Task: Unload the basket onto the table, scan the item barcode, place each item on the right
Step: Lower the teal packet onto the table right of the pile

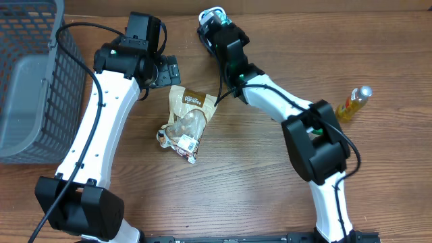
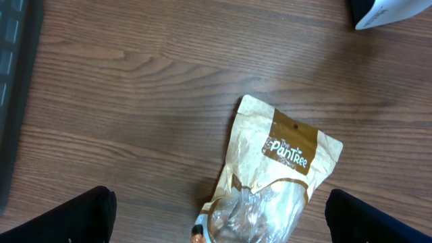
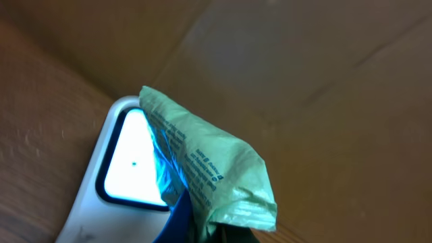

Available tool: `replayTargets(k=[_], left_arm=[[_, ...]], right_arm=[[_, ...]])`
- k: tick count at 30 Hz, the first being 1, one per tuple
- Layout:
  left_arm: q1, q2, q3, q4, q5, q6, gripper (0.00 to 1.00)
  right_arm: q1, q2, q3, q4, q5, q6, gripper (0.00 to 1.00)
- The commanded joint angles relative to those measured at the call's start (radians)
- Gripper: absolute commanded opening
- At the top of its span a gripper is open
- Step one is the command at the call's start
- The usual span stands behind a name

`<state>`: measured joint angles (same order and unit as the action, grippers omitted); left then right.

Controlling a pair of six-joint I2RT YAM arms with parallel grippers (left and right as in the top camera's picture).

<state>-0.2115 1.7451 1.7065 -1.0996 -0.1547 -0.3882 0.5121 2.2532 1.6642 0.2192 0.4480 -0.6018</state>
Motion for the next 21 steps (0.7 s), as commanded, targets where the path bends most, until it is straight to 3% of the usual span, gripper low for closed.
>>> replayTargets(k=[1, 7, 12, 16, 21], left_arm=[[-0.005, -0.012, 0.017, 0.0, -0.01, 0.015, 1.0], [-0.005, -0.012, 0.017, 0.0, -0.009, 0.015, 1.0], [-0.005, -0.012, 0.017, 0.0, -0.009, 0.015, 1.0], [-0.005, -0.012, 0.017, 0.0, -0.009, 0.015, 1.0], [-0.005, -0.012, 0.017, 0.0, -0.009, 0.015, 1.0]], right_arm=[[-0.02, -0.241, 0.019, -0.119, -0.023, 0.321, 0.04], [-0.063, -0.432, 0.019, -0.534, -0.029, 0.72, 0.03], [-0.143, -0.517, 0.018, -0.991, -0.281, 1.031, 0.04], [-0.209, -0.498, -0.005, -1.197, -0.504, 1.081, 0.04], [-0.231, -0.472, -0.077, -1.295, -0.687, 1.081, 0.04]])
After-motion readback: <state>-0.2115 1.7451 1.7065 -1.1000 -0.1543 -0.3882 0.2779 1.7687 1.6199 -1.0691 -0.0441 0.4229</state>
